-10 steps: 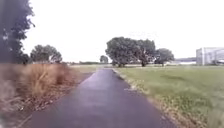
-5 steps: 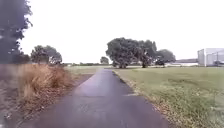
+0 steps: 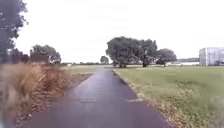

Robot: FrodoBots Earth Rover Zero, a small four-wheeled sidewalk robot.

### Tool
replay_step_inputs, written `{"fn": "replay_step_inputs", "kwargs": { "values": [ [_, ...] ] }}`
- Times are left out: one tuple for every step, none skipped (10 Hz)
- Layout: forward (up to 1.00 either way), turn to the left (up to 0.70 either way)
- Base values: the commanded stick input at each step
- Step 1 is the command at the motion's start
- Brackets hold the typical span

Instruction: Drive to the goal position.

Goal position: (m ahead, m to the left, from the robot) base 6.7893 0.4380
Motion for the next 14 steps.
{"fn": "replay_step_inputs", "kwargs": {
  "values": [
    [0.60,0.00],
    [0.60,0.00],
    [0.60,0.00],
    [0.60,0.00],
    [0.60,0.00],
    [0.60,0.00],
    [0.60,0.00],
    [0.60,0.00],
    [0.60,0.00],
    [0.60,0.00],
    [0.60,0.00],
    [0.60,0.00],
    [0.60,0.00],
    [0.60,0.00]
  ]
}}
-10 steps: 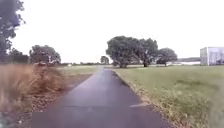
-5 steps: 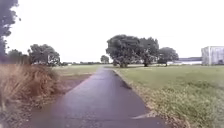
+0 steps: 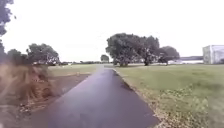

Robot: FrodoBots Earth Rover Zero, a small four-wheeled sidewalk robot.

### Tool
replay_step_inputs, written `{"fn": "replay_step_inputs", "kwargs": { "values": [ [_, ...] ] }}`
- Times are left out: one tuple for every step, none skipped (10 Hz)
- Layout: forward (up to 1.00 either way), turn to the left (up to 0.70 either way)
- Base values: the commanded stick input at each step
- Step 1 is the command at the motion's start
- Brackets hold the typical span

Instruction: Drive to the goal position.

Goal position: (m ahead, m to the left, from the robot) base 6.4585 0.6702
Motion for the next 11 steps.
{"fn": "replay_step_inputs", "kwargs": {
  "values": [
    [0.60,0.00],
    [0.60,0.00],
    [0.60,0.14],
    [0.60,0.15],
    [0.60,0.12],
    [0.60,0.08],
    [0.60,0.04],
    [0.60,0.02],
    [0.60,0.00],
    [0.60,0.00],
    [0.60,0.00]
  ]
}}
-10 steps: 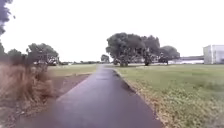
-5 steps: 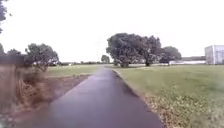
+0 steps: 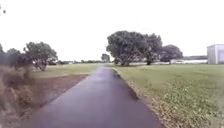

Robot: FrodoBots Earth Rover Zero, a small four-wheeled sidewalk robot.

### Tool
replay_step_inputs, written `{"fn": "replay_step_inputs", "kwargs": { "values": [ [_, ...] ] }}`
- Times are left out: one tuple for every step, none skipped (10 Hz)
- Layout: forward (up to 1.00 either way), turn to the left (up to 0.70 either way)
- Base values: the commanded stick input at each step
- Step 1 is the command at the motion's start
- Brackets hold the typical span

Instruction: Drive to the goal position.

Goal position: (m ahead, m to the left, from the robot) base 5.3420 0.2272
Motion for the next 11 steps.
{"fn": "replay_step_inputs", "kwargs": {
  "values": [
    [0.60,0.00],
    [0.60,0.00],
    [0.60,0.00],
    [0.60,0.00],
    [0.60,0.00],
    [0.60,0.00],
    [0.60,0.00],
    [0.60,0.00],
    [0.60,0.00],
    [0.60,0.00],
    [0.60,0.00]
  ]
}}
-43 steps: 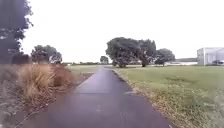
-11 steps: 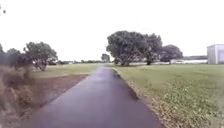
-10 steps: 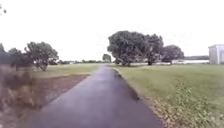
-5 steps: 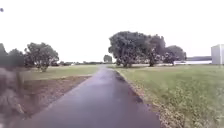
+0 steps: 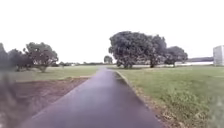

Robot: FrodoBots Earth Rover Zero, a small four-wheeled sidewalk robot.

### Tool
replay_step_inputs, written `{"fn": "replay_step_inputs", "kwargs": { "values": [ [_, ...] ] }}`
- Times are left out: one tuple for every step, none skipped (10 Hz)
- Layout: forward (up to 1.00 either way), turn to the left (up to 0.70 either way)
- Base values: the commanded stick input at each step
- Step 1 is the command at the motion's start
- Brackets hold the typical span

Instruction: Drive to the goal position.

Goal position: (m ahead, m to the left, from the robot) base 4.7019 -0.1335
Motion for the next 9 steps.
{"fn": "replay_step_inputs", "kwargs": {
  "values": [
    [0.60,0.00],
    [0.60,0.00],
    [0.60,0.00],
    [0.60,0.00],
    [0.60,0.00],
    [0.60,0.00],
    [0.60,0.00],
    [0.60,0.00],
    [0.60,0.00]
  ]
}}
